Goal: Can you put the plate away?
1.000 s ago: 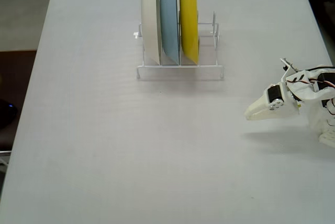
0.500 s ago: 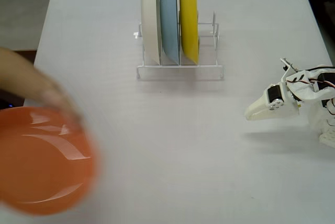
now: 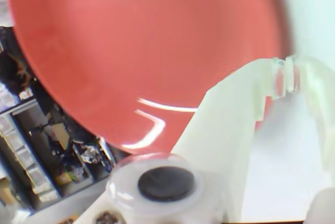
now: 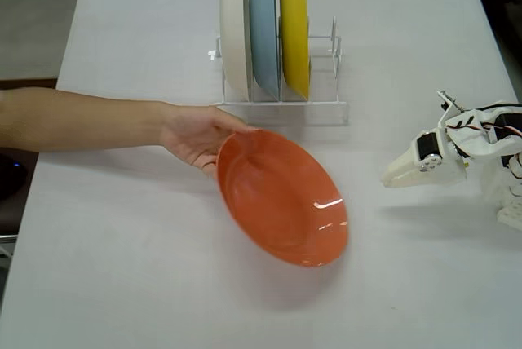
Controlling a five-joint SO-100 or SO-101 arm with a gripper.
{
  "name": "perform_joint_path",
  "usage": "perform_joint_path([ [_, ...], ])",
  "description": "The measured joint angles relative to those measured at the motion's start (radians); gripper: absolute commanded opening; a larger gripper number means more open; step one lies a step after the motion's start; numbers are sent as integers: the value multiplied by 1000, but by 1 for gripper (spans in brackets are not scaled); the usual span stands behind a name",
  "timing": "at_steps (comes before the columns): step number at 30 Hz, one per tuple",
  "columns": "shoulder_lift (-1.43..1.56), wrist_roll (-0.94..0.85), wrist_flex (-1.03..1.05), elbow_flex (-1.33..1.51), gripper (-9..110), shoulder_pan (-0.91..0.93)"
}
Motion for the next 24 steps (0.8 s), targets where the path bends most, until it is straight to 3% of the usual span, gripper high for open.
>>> perform_joint_path([
  [24,0,43,32,-21,-1,0],
])
